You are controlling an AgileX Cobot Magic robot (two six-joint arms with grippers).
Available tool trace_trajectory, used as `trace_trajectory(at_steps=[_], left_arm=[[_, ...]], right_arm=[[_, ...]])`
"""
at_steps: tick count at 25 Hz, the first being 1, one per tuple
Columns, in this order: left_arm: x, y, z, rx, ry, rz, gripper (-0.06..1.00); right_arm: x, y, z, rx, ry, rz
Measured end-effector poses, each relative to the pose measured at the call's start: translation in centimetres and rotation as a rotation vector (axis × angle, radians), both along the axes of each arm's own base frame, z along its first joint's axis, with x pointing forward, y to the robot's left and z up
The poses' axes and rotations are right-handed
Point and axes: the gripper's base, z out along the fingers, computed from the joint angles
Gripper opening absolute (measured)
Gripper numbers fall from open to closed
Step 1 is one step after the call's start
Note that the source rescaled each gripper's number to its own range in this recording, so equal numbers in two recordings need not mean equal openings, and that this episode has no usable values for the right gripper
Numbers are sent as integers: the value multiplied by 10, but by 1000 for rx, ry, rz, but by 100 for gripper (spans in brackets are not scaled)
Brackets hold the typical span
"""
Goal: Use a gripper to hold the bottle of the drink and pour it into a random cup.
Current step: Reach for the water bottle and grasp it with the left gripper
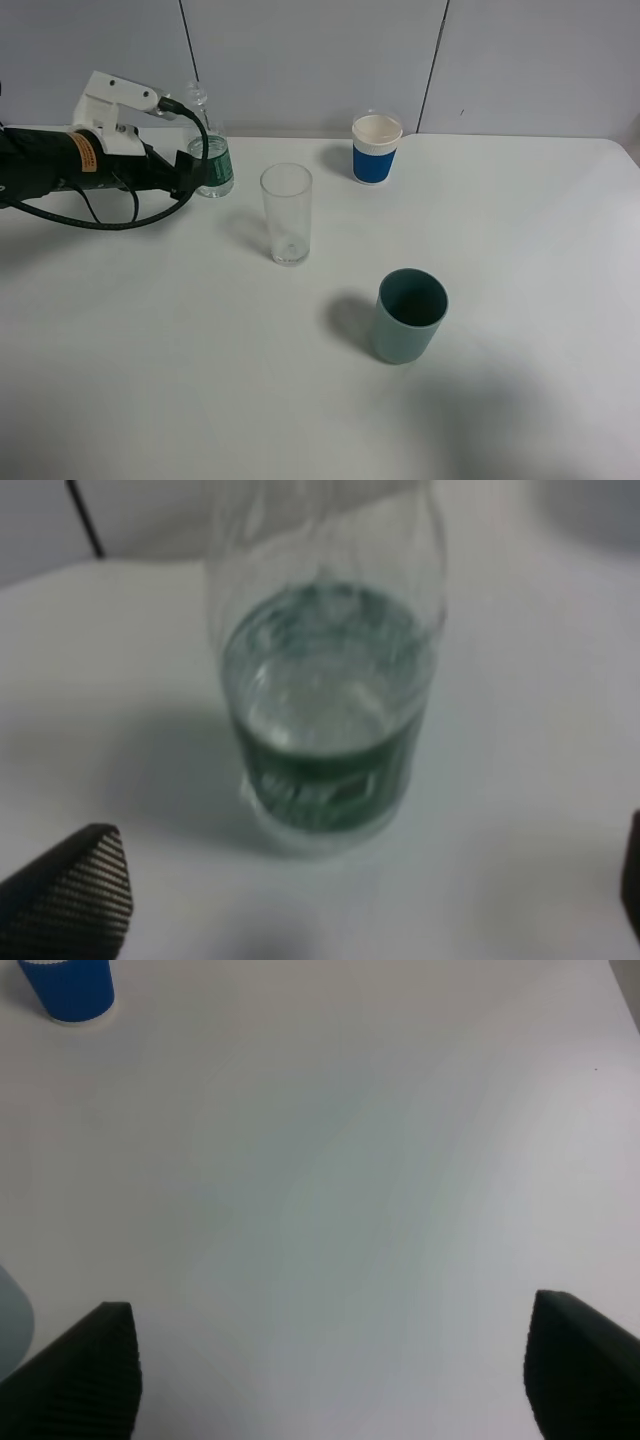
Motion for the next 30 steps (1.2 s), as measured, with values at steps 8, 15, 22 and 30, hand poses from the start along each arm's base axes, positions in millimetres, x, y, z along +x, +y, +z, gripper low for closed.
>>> trace_trajectory(at_steps=[8,15,22,30], left_arm=[[13,-8,-11,-70,-41,-45,100],[30,-12,-21,-104,-66,-63,100],[45,-13,-29,-150,-86,-62,100],[55,-4,-44,-217,-89,-30,100]], right_arm=[[0,0,0,0,0,0],[0,0,0,0,0,0],[0,0,0,0,0,0],[0,0,0,0,0,0]])
